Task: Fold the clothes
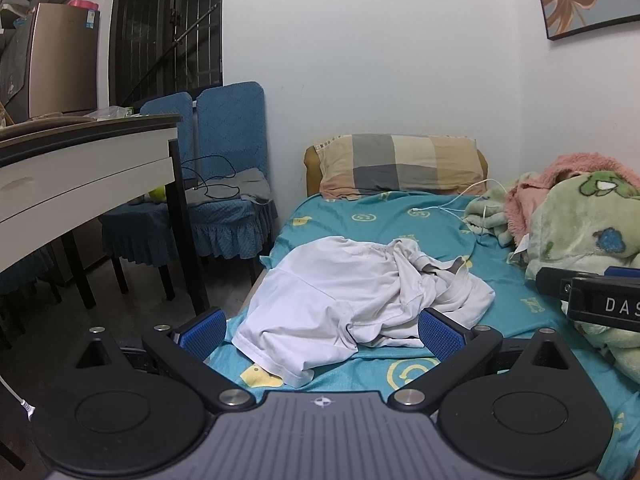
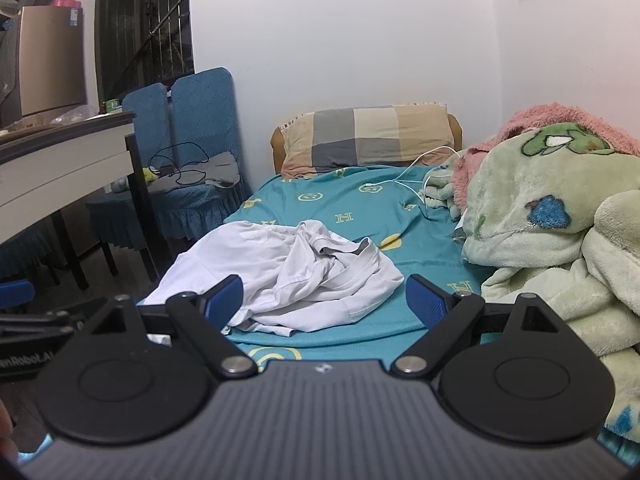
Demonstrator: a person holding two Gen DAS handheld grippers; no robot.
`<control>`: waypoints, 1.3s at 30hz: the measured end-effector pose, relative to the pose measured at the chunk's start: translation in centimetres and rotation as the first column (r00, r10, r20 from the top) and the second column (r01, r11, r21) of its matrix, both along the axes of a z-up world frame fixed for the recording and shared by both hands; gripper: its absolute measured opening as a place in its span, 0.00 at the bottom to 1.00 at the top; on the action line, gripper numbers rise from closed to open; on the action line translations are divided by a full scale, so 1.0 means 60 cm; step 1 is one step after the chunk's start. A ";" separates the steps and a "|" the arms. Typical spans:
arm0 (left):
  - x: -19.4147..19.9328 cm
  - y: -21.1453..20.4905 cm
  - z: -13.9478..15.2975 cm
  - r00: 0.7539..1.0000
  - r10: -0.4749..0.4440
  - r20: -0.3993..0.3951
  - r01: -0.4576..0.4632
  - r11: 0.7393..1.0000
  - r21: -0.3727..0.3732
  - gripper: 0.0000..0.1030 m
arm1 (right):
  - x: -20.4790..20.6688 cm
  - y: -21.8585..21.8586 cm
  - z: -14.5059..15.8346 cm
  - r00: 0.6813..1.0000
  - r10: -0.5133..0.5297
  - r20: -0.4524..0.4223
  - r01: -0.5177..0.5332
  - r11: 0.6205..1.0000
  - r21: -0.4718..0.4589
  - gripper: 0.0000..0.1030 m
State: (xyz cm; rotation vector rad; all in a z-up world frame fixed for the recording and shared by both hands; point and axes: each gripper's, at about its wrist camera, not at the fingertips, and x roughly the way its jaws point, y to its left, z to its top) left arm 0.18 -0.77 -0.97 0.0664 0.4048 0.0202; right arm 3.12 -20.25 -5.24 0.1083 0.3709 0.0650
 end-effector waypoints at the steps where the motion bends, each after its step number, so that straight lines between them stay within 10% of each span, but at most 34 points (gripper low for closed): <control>1: -0.001 -0.003 0.003 1.000 0.000 0.000 0.000 1.000 0.000 1.00 | -0.002 -0.001 0.002 1.000 0.001 0.003 -0.001 1.000 -0.001 0.87; 22: -0.014 -0.026 0.025 0.999 -0.006 0.046 0.006 1.000 0.013 1.00 | -0.008 -0.017 -0.001 1.000 -0.009 0.008 0.009 1.000 -0.029 0.87; 39: 0.000 0.034 0.027 0.994 -0.106 0.039 0.110 0.988 -0.106 0.99 | -0.033 0.009 0.084 0.983 -0.152 -0.099 0.167 0.974 0.157 0.87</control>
